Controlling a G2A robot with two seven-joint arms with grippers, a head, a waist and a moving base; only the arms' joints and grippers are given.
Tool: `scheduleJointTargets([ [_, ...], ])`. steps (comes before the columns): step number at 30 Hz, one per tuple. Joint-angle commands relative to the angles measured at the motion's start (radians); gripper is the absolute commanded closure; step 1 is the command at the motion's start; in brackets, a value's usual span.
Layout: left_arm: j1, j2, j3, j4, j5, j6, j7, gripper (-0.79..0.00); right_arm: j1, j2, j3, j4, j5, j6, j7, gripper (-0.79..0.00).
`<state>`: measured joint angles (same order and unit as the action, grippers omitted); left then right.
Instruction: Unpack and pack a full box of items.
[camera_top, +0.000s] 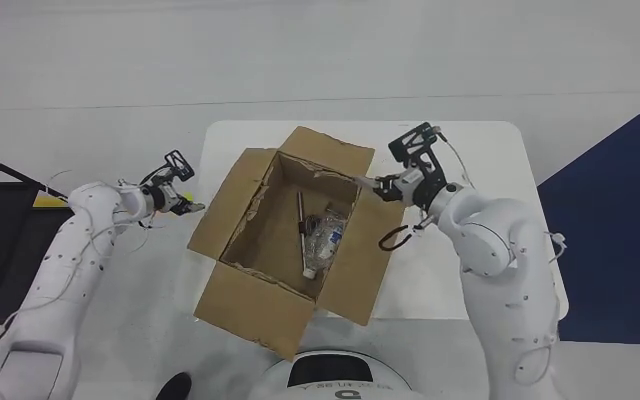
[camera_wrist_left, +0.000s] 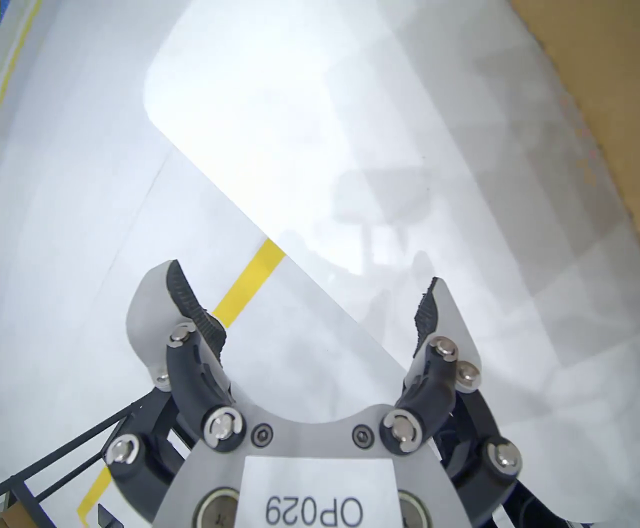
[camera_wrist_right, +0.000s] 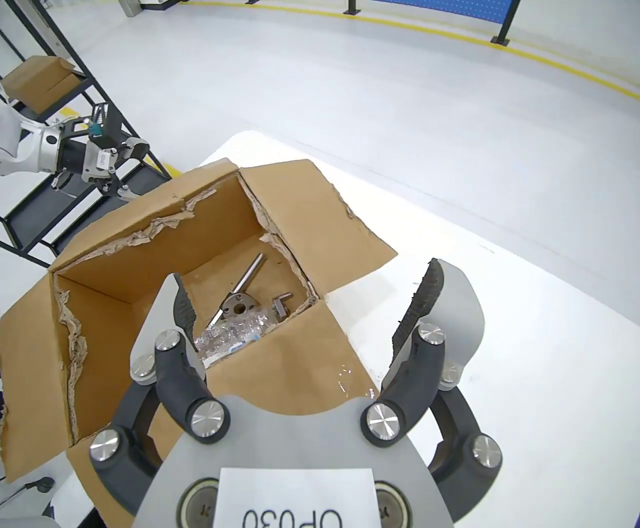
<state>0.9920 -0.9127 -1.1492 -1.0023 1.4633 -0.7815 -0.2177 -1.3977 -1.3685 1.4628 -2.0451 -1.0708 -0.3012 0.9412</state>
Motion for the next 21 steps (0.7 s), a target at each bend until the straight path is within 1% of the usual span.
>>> scheduleJointTargets([
  [1,-0.024,-0.010,0.032,0.023,-0.005,-0.043,0.033,-0.785,0.005,0.002,0.008,0.023,0.005,0.016,-0.001,-0.785],
  [4,-0.056,-0.020,0.053,0.057,-0.048,-0.148,0.140,-0.785,0.010,0.007,0.025,0.045,0.023,0.026,-0.008,-0.785],
  [6,-0.071,-0.020,0.053,0.071,-0.069,-0.225,0.223,-0.785,0.010,0.010,0.038,0.051,0.033,0.030,-0.014,-0.785],
  [11,-0.077,-0.002,0.105,0.071,-0.031,-0.231,0.423,-0.785,0.003,0.018,0.056,0.050,0.049,0.028,-0.019,-0.785],
  [14,-0.078,0.022,0.150,0.051,-0.019,-0.231,0.607,-0.785,0.001,0.022,0.054,0.049,0.051,0.031,-0.022,-0.785],
  [18,-0.089,0.068,0.213,-0.007,0.062,-0.231,0.862,-0.785,-0.005,0.027,0.059,0.056,0.040,0.049,-0.031,-0.785],
  [21,-0.114,0.100,0.259,-0.049,0.142,-0.231,1.009,-0.785,-0.013,0.031,0.070,0.059,0.048,0.058,-0.043,-0.785],
])
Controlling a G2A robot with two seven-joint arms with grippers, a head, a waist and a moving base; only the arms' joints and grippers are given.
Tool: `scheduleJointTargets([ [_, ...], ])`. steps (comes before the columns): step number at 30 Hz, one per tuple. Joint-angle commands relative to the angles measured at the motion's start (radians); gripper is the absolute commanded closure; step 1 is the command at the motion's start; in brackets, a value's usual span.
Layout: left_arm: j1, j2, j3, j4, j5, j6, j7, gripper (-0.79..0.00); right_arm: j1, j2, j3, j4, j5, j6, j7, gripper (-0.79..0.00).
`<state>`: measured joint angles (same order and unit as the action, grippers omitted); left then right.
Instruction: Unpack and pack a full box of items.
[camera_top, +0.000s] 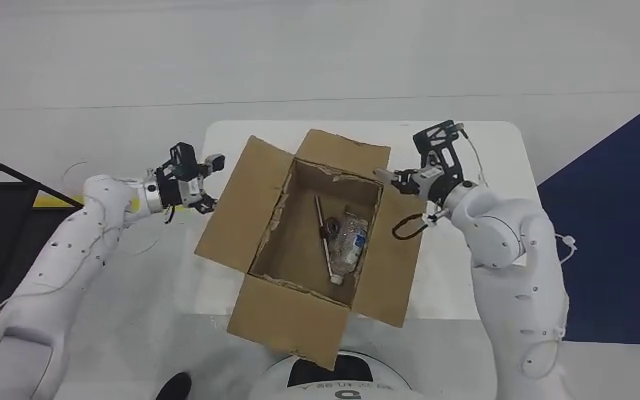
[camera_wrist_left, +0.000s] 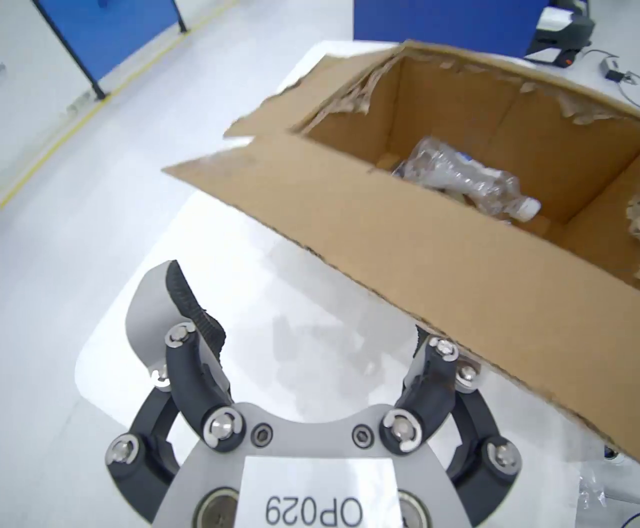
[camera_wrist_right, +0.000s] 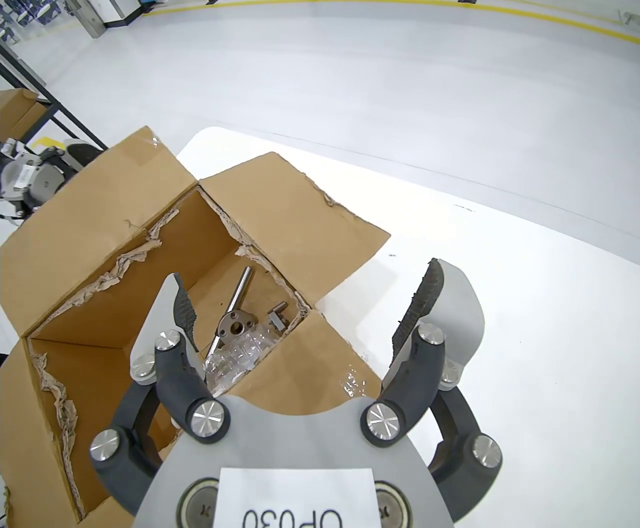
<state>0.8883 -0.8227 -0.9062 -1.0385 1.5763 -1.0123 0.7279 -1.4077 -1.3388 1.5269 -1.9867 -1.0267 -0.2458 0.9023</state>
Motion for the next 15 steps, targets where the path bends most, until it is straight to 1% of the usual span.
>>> scheduleJointTargets([
  [1,-0.022,0.018,0.030,-0.024,0.048,0.000,0.080,-0.785,-0.008,0.003,0.013,0.002,0.010,0.007,-0.010,-0.785],
  [4,-0.055,0.029,0.081,-0.078,0.057,0.000,0.080,-0.785,-0.025,0.007,0.041,0.002,0.031,0.014,-0.028,-0.785],
  [7,-0.096,0.028,0.147,-0.098,0.048,0.000,0.078,-0.785,-0.050,0.012,0.076,0.008,0.051,0.021,-0.049,-0.785],
  [10,-0.142,0.016,0.226,-0.086,0.026,0.000,0.058,-0.785,-0.080,0.017,0.119,0.023,0.080,0.027,-0.071,-0.785],
  [15,-0.214,-0.017,0.356,-0.038,-0.037,0.000,0.022,-0.785,-0.127,0.026,0.205,0.085,0.138,0.037,-0.106,-0.785],
])
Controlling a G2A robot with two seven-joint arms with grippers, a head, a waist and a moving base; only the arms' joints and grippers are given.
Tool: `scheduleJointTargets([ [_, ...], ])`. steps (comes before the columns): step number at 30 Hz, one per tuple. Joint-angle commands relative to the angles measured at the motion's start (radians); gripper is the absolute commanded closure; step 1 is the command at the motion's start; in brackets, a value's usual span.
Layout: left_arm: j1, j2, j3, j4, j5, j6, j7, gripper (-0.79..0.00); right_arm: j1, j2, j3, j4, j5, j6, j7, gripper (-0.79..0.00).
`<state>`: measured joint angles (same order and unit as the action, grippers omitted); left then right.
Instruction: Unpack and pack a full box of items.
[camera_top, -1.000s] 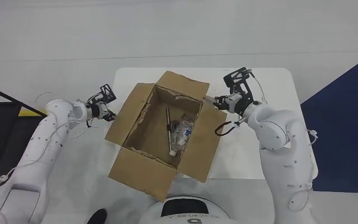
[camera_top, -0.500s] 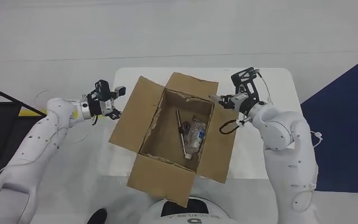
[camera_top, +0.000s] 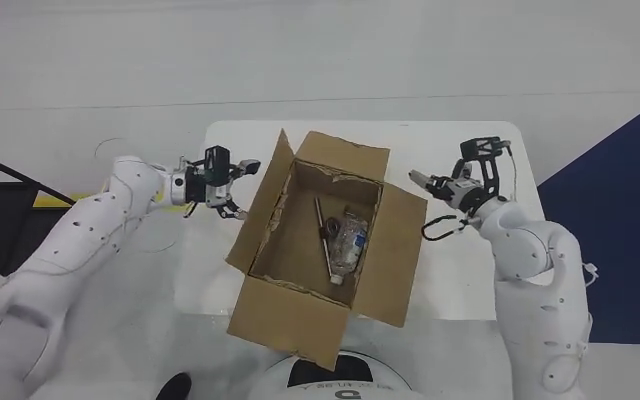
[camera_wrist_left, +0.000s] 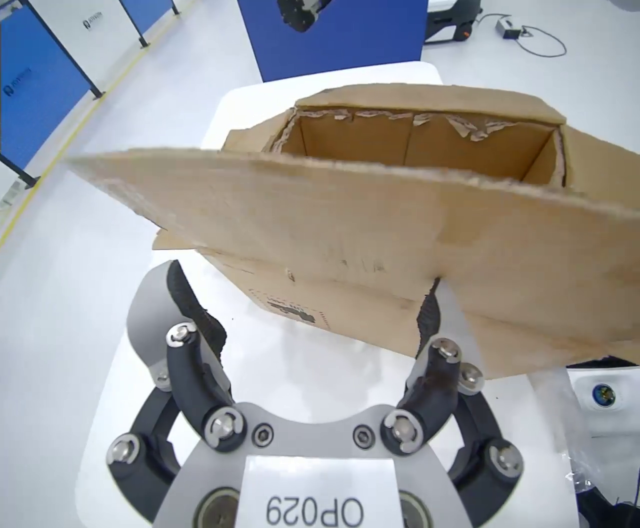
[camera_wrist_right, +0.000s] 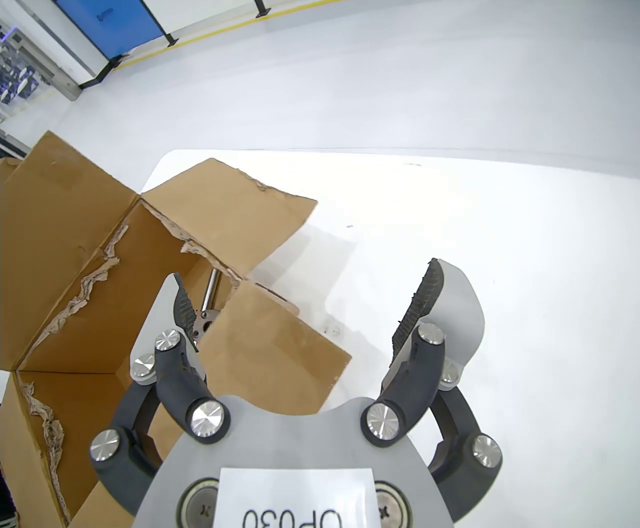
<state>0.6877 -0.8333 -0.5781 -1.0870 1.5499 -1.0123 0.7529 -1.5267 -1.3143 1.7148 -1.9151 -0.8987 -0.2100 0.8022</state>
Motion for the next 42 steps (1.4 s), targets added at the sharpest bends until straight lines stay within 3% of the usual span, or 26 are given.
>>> scheduleJointTargets([
  [1,-0.027,-0.012,0.051,0.024,-0.021,0.000,-0.007,-0.785,-0.018,0.003,0.032,0.024,0.019,0.000,-0.012,-0.785],
  [8,-0.113,-0.056,0.185,0.100,-0.079,0.000,-0.018,-0.785,-0.057,0.016,0.113,0.143,0.002,0.053,-0.029,-0.785],
  [13,-0.158,-0.077,0.253,0.134,-0.095,0.000,0.009,-0.785,-0.023,0.025,0.096,0.253,-0.175,0.188,0.019,-0.785],
  [17,-0.186,-0.096,0.300,0.161,-0.094,0.000,0.006,-0.785,0.004,0.032,0.051,0.320,-0.202,0.102,0.094,-0.785],
  [20,-0.200,-0.114,0.324,0.183,-0.105,0.000,-0.018,-0.785,0.018,0.036,0.036,0.350,-0.138,0.004,0.098,-0.785],
  [30,-0.225,-0.157,0.366,0.233,-0.132,0.000,-0.033,-0.785,0.012,0.057,0.128,0.404,0.307,-0.332,0.084,-0.785],
  [38,-0.226,-0.168,0.364,0.259,-0.123,0.000,0.002,-0.785,0.002,0.080,0.149,0.336,0.478,-0.429,0.156,-0.785],
  [42,-0.220,-0.168,0.352,0.267,-0.107,0.002,0.025,-0.785,-0.021,0.089,0.141,0.226,0.504,-0.450,0.177,-0.785],
])
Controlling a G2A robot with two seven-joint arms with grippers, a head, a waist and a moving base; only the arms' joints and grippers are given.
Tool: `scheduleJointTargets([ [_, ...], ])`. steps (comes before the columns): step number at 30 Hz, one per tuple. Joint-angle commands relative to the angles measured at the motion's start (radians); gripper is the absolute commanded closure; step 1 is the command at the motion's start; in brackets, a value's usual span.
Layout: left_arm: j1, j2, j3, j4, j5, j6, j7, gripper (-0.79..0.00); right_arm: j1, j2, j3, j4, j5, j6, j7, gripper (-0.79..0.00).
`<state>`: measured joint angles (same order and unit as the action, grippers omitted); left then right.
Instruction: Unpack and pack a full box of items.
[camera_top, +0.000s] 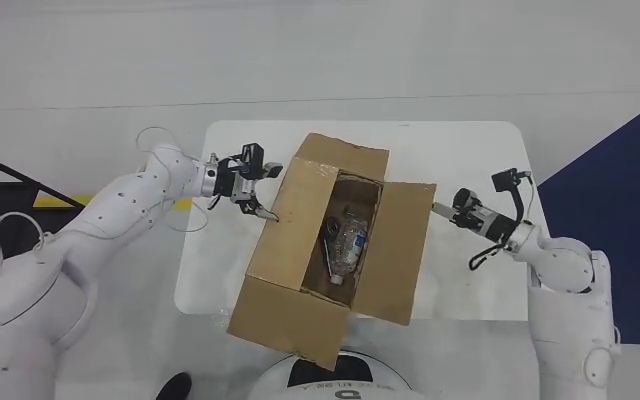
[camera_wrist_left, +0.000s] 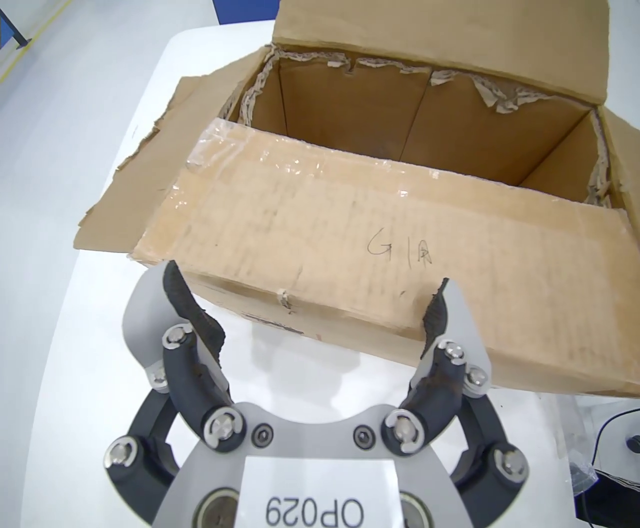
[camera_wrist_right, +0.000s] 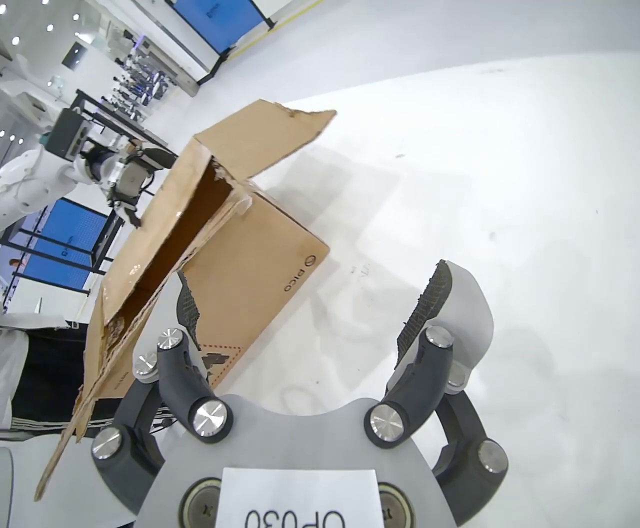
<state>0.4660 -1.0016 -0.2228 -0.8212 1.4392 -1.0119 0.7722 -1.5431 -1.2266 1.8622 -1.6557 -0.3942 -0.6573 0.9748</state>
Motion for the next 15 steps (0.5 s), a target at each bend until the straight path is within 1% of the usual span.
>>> scheduleJointTargets([
  [1,0.005,0.001,-0.006,0.003,0.009,0.002,0.011,-0.785,-0.011,0.003,-0.015,-0.065,-0.005,0.000,0.008,-0.785],
  [5,0.016,0.003,-0.020,0.007,0.024,0.014,0.034,-0.785,-0.022,0.007,-0.084,-0.202,-0.061,0.021,0.020,-0.785],
  [7,0.022,0.005,-0.027,0.008,0.032,0.020,0.046,-0.785,-0.020,0.009,-0.113,-0.243,-0.108,0.050,0.019,-0.785],
  [11,0.035,0.012,-0.044,0.010,0.045,0.037,0.073,-0.785,-0.012,0.013,-0.138,-0.254,-0.142,0.100,-0.002,-0.785],
  [15,0.048,0.025,-0.063,0.011,0.047,0.050,0.086,-0.785,-0.019,0.021,-0.110,-0.235,-0.145,0.127,-0.028,-0.785],
])
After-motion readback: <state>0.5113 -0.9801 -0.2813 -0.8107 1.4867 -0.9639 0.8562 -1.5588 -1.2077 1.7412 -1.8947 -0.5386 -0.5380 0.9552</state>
